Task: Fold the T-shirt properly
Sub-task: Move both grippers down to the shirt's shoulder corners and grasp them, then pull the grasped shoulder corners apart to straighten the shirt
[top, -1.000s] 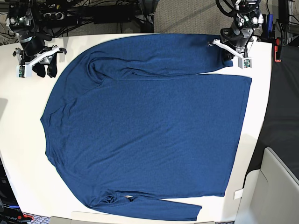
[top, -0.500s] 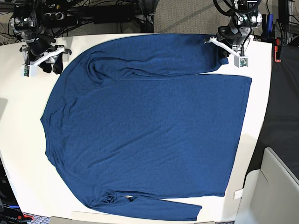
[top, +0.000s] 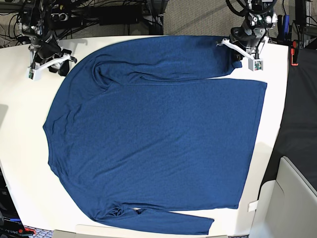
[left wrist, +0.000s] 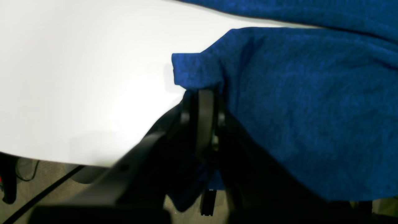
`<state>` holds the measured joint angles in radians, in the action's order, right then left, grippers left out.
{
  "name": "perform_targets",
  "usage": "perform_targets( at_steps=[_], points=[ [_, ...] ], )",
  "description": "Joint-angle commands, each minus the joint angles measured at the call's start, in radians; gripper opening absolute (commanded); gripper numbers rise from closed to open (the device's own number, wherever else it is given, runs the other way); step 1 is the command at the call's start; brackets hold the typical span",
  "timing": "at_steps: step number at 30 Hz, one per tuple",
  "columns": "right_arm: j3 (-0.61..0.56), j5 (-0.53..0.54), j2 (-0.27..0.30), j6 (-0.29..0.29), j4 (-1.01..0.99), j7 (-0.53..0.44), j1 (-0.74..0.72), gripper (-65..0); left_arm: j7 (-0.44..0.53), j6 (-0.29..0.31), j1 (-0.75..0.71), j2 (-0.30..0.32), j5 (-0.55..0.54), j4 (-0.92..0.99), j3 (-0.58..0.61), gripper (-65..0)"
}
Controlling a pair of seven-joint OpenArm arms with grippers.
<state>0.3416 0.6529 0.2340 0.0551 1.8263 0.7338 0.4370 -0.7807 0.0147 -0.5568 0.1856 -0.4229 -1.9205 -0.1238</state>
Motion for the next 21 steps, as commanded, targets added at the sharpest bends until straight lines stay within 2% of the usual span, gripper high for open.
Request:
perform_targets(
  at_steps=[1, 8, 15, 19, 21],
  points=[
    [0.001, 0.011, 0.009, -0.004, 0.006, -0.01, -0.016, -40.7, 0.002, -0.002, -0.009, 0.007, -0.004, -0.015, 0.0, -65.0],
    [-0.002, 0.012, -0.011, -0.008, -0.081, -0.007, -0.089, -40.7, 0.002, -0.002, -0.009, 0.007, -0.004, -0.015, 0.0, -65.0],
    [-0.002, 0.012, -0.061, -0.008, -0.148, 0.053, -0.165, -40.9, 0.002, -0.002, -0.009, 0.007, -0.004, -0.015, 0.0, -65.0],
    [-0.026, 0.012, -0.064, -0.007, -0.158, 0.054, -0.178, -41.2, 0.0, -0.002, -0.009, 0.007, -0.004, -0.015, 0.0, -65.0],
    [-0.028, 0.012, -0.064, -0.005, -0.158, 0.054, -0.175, -43.9, 0.0, -0.002, -0.009, 0.007, -0.004, -0.015, 0.0, -65.0]
  ],
)
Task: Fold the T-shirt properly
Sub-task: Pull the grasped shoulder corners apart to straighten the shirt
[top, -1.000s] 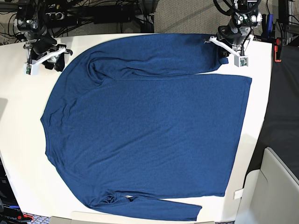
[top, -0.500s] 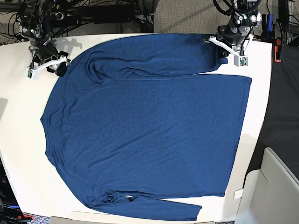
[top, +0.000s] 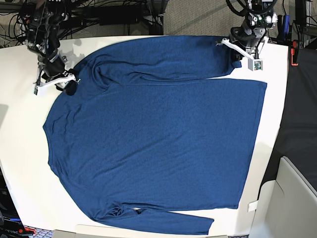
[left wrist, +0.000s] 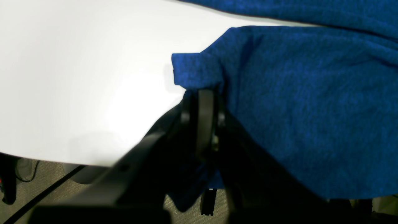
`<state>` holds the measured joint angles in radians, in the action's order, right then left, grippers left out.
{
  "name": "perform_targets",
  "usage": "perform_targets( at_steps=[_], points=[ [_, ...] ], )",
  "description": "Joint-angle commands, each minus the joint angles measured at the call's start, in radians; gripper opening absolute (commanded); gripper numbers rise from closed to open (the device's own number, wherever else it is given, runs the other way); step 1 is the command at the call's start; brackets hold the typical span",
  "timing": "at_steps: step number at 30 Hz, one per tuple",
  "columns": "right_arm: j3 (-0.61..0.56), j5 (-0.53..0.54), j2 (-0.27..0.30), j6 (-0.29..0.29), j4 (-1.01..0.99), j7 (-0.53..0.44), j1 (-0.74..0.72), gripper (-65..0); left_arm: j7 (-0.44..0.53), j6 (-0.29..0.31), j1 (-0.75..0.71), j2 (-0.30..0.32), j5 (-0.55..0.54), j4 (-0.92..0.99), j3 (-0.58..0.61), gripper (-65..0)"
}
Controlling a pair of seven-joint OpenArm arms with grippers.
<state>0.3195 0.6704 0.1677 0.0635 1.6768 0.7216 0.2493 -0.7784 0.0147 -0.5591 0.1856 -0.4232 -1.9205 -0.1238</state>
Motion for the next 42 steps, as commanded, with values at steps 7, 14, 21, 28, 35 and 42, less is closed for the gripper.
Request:
perform_targets(
  at_steps=[7, 14, 21, 28, 35, 42],
  points=[
    [0.005, -0.002, 0.005, -0.009, 0.015, 0.066, 0.035, -65.0, -0.002, -0.002, -0.006, 0.007, -0.004, -0.015, 0.0, -65.0],
    [0.116, 0.088, 0.01, -0.008, 0.125, 0.066, 0.147, -64.8, 0.003, -0.002, -0.037, 0.01, -0.004, -0.017, 0.0, -65.0],
    [0.2, 0.211, 0.039, -0.008, 0.147, 0.066, 0.229, -64.8, 0.075, -0.002, -0.095, 0.038, -0.004, -0.052, 0.0, -65.0],
    [0.218, 0.229, 0.039, -0.008, 0.147, 0.065, 0.19, -64.8, 0.165, -0.002, -0.083, 0.038, -0.004, -0.113, 0.0, -65.0],
    [0.215, 0.228, 0.036, -0.008, 0.147, 0.06, 0.172, -64.8, 0.158, -0.002, 0.053, 0.038, -0.003, -0.133, 0.0, -65.0],
    [0.218, 0.228, 0.034, -0.008, 0.145, 0.059, 0.15, -64.8, 0.156, -0.002, 0.176, 0.038, 0.001, -0.129, 0.0, -65.0]
  ],
)
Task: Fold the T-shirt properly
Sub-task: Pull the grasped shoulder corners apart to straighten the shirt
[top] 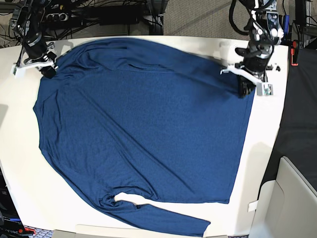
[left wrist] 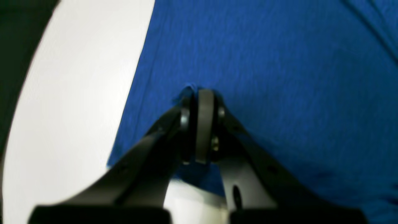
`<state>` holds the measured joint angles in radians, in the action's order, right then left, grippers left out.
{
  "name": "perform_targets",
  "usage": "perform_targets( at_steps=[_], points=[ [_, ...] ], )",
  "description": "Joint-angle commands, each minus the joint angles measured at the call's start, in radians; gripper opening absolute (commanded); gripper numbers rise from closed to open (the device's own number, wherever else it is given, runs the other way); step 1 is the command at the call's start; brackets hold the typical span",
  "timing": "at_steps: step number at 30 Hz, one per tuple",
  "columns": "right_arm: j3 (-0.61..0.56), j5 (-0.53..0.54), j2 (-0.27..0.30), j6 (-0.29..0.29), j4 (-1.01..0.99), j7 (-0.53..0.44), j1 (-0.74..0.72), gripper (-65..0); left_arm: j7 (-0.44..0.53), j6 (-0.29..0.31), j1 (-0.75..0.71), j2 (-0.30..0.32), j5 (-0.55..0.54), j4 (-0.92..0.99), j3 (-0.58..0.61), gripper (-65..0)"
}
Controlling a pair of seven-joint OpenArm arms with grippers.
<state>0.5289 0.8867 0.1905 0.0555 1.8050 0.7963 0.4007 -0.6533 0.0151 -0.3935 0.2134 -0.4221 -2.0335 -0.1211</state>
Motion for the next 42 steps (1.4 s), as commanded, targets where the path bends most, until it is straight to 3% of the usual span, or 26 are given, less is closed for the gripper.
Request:
perform_targets(
  at_steps=[1, 9, 14, 20, 28, 36, 39, 42],
  points=[
    [0.009, 0.012, 0.011, 0.0, 0.017, -0.018, -0.004, -64.8, 0.031, -0.002, 0.026, 0.01, -0.001, -0.016, -0.004, -65.0],
    [0.009, 0.012, 0.005, 0.002, 0.016, -0.039, -0.015, -64.8, -0.079, -0.002, 0.166, 0.013, -0.001, 0.017, -0.098, -65.0],
    [0.009, 0.013, 0.004, 0.002, 0.016, -0.085, -0.015, -64.8, -0.076, -0.002, 0.184, 0.014, -0.002, 0.076, -0.133, -65.0],
    [0.01, 0.015, -0.024, 0.096, 0.014, -0.11, -0.016, -64.8, -0.073, -0.002, 0.184, 0.014, -0.002, 0.165, -0.139, -65.0],
    [0.01, 0.015, -0.038, 0.102, 0.012, -0.107, -0.013, -64.8, -0.084, -0.002, 0.184, 0.013, -0.002, 0.264, -0.137, -64.6],
    [0.01, 0.015, -0.038, 0.103, 0.012, -0.107, -0.009, -64.8, -0.084, -0.004, 0.181, 0.014, -0.001, 0.319, -0.137, -56.9],
    [0.01, 0.015, -0.039, 0.103, 0.012, -0.105, -0.009, -64.8, -0.093, -0.005, 0.176, 0.016, 0.001, 0.316, -0.136, -48.6],
    [0.01, 0.015, -0.053, 0.103, 0.012, -0.105, -0.009, -64.8, -0.171, -0.005, 0.173, 0.017, 0.001, 0.314, -0.136, -38.8]
  ],
)
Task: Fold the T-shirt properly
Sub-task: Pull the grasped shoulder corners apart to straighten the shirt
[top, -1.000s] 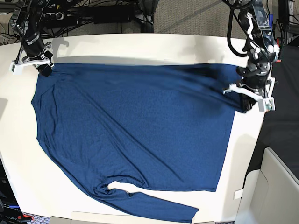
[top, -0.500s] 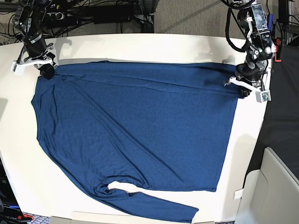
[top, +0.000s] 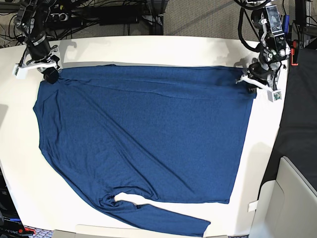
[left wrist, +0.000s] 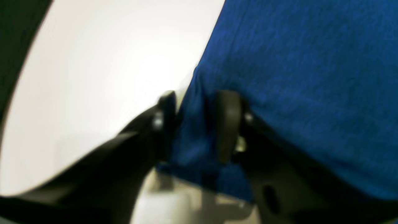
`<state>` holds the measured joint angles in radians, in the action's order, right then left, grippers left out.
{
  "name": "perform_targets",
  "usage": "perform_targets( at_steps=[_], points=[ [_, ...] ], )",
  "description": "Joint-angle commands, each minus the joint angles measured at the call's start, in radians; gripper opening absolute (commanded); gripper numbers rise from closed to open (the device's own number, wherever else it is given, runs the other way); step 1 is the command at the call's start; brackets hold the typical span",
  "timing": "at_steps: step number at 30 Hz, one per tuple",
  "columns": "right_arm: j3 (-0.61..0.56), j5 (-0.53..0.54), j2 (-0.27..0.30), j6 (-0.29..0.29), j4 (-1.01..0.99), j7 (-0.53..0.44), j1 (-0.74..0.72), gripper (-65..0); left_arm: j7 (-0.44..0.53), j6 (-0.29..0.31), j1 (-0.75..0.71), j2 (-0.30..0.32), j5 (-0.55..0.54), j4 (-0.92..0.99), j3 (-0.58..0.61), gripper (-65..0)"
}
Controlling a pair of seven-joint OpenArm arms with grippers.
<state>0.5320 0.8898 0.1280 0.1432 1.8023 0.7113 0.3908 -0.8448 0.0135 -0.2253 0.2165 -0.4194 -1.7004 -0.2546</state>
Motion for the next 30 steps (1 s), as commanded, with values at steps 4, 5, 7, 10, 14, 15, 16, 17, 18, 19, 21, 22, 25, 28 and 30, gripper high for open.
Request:
perform_targets(
  at_steps=[4, 5, 7, 10, 14, 15, 16, 17, 18, 19, 21, 22, 25, 28, 30],
  points=[
    [0.007, 0.012, 0.005, 0.016, 0.015, -0.018, -0.002, -64.8, -0.021, -0.004, -0.007, 0.024, -0.005, -0.066, -0.004, -33.2],
    [0.007, 0.012, 0.003, 0.016, 0.015, -0.018, -0.002, -64.8, -0.024, -0.004, -0.026, 0.025, -0.005, -0.082, -0.005, -33.2],
    [0.007, 0.012, 0.003, 0.017, 0.015, -0.018, -0.002, -64.8, -0.031, -0.004, -0.05, 0.025, -0.005, -0.112, -0.005, -33.1],
    [0.007, 0.012, 0.003, 0.017, 0.015, -0.018, 0.0, -64.8, -0.031, -0.004, -0.075, 0.025, -0.006, -0.131, -0.005, -33.1],
    [0.007, 0.012, 0.003, 0.017, 0.015, -0.02, 0.0, -64.8, -0.031, -0.004, -0.078, 0.019, -0.006, -0.119, -0.004, -33.1],
    [0.007, 0.012, 0.003, 0.017, 0.015, -0.02, 0.0, -64.8, -0.031, -0.004, -0.078, 0.019, -0.008, -0.117, -0.002, -33.1],
    [0.007, 0.012, 0.003, 0.017, 0.015, -0.018, -0.002, -64.8, -0.029, -0.004, -0.076, 0.019, -0.008, -0.115, 0.001, -33.0],
    [0.007, 0.012, 0.003, 0.017, 0.015, -0.018, -0.002, -64.8, -0.029, -0.004, -0.075, 0.019, -0.008, -0.108, 0.004, -33.0],
    [0.007, 0.012, 0.003, 0.017, 0.015, -0.018, -0.002, -64.8, -0.029, -0.004, -0.075, 0.019, -0.008, -0.1, 0.005, -33.0],
    [0.007, 0.012, 0.003, 0.017, 0.015, -0.018, -0.002, -64.8, -0.028, -0.002, -0.073, 0.019, -0.008, -0.089, 0.005, -33.0],
    [0.007, 0.012, 0.003, 0.017, 0.015, -0.018, 0.0, -64.8, -0.023, -0.002, -0.067, 0.018, -0.009, -0.059, 0.005, -33.0],
    [0.007, 0.012, 0.003, 0.017, 0.015, -0.018, 0.0, -64.8, -0.021, -0.002, -0.055, 0.018, -0.009, -0.039, 0.007, -33.0],
    [0.007, 0.012, 0.003, 0.017, 0.015, -0.018, 0.001, -64.8, -0.017, -0.002, -0.038, 0.018, -0.011, 0.016, 0.007, -33.2],
    [0.007, 0.012, 0.003, 0.017, 0.015, -0.018, 0.001, -64.8, -0.017, 0.001, -0.035, 0.018, -0.078, 0.036, 0.007, -33.4],
    [0.007, 0.012, 0.003, 0.017, 0.015, -0.018, 0.001, -64.8, -0.024, 0.033, -0.036, 0.019, -0.134, 0.036, 0.007, -34.4]
  ],
)
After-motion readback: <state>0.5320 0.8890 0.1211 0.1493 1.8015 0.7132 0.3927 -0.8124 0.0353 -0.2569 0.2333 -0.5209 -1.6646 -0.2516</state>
